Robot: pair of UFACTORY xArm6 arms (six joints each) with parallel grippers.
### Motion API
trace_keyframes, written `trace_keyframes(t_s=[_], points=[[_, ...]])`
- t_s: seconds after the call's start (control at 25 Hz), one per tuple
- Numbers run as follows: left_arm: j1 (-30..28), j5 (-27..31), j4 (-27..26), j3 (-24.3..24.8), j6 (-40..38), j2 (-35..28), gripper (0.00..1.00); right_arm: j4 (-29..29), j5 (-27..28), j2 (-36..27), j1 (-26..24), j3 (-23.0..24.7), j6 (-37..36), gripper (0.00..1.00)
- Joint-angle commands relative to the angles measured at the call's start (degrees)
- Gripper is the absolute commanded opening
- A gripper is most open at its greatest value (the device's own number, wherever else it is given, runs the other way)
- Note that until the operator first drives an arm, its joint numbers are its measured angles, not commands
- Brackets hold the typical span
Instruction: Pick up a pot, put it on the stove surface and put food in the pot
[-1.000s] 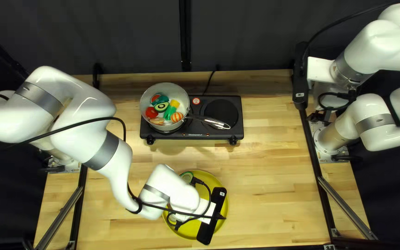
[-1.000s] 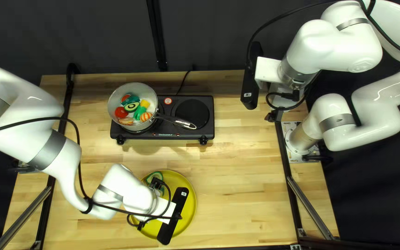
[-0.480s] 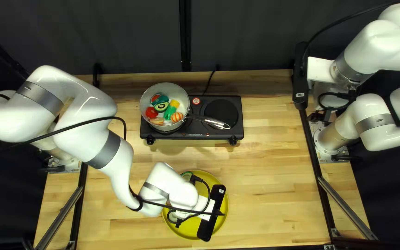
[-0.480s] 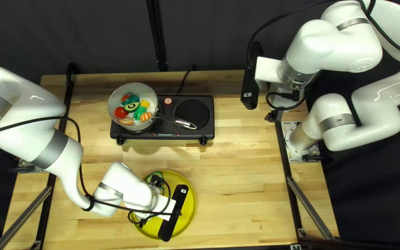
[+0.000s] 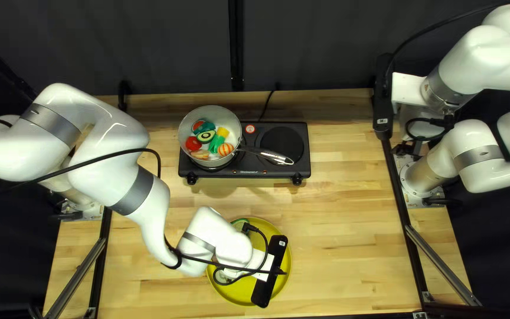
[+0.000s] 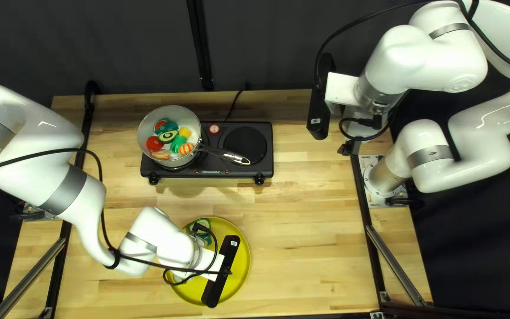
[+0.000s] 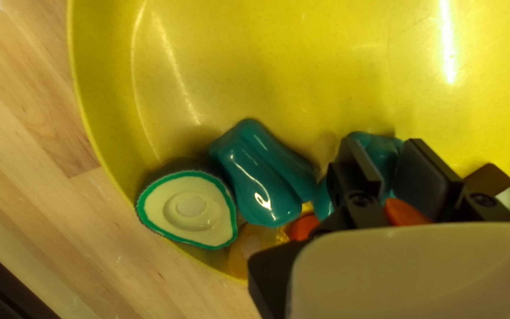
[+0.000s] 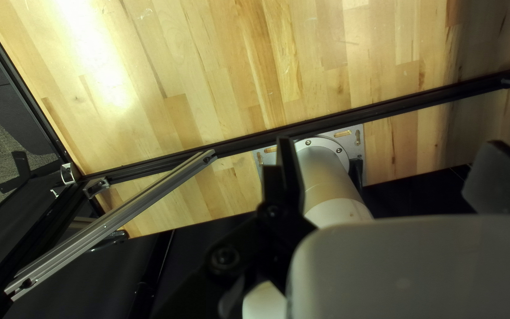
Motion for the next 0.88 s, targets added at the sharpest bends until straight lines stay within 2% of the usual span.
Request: trace_keyframes(t_s=[0.04,0.12,0.28,0.6,0.72,0.88], points=[[0.0,0.0,0.0,0.0,0.0,0.0,0.0,0.0,0.0,0.0,0.0,0.0,0.0,1.0],[-0.01,0.35,-0.12,0.38,0.15,-0.78,0.0,0.0,0.0,0.0,0.0,0.0,0.0,1.0],[0.55,4.94,0.25,-0.01,1.49,-4.85,0.0,0.0,0.0,0.0,0.0,0.0,0.0,1.0],[3.42,12.74,1.24,5.62,4.93,-18.82,0.0,0.0,0.0,0.0,0.0,0.0,0.0,1.0],[6.87,18.35,0.85,7.53,9.04,-26.7,0.0,0.0,0.0,0.0,0.0,0.0,0.0,1.0],[11.01,26.65,0.35,5.7,13.81,-32.33,0.0,0.0,0.0,0.0,0.0,0.0,0.0,1.0]])
